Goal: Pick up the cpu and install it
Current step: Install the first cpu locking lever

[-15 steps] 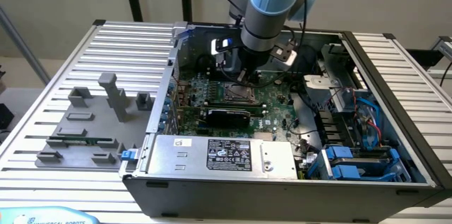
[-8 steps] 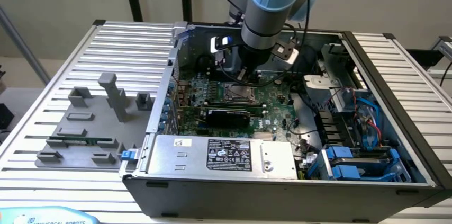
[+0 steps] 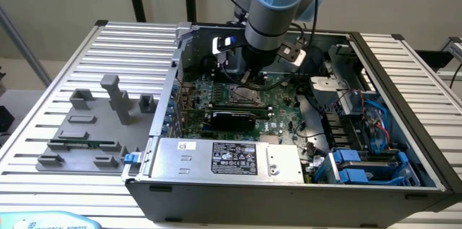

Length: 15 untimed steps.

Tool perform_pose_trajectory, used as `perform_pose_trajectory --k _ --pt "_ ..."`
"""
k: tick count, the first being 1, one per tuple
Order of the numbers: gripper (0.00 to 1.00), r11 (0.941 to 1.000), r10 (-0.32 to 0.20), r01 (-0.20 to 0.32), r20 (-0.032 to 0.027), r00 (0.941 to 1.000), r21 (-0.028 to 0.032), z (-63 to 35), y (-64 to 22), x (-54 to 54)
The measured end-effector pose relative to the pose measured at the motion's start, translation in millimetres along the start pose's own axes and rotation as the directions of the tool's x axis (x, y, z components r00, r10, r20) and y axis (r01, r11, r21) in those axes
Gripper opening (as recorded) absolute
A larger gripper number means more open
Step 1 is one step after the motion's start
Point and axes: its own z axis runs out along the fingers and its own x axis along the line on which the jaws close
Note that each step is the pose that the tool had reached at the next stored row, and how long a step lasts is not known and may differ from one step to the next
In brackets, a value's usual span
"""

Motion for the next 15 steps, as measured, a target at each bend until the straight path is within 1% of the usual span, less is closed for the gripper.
perform_pose_trajectory --k 6,10,13,15 --pt "0.11 1.0 0.0 0.0 0.0 1.0 -0.0001 -10.4 -0.8 -9.9" --pt "0.11 1.0 0.0 0.0 -0.0001 1.0 -0.0001 -14.2 -3.7 -18.2" --pt "0.11 1.0 0.0 0.0 0.0 1.0 0.0 -17.7 -2.5 -24.9" --pt "0.11 1.0 0.0 0.0 -0.0001 1.0 0.0 -22.2 -0.6 -29.0"
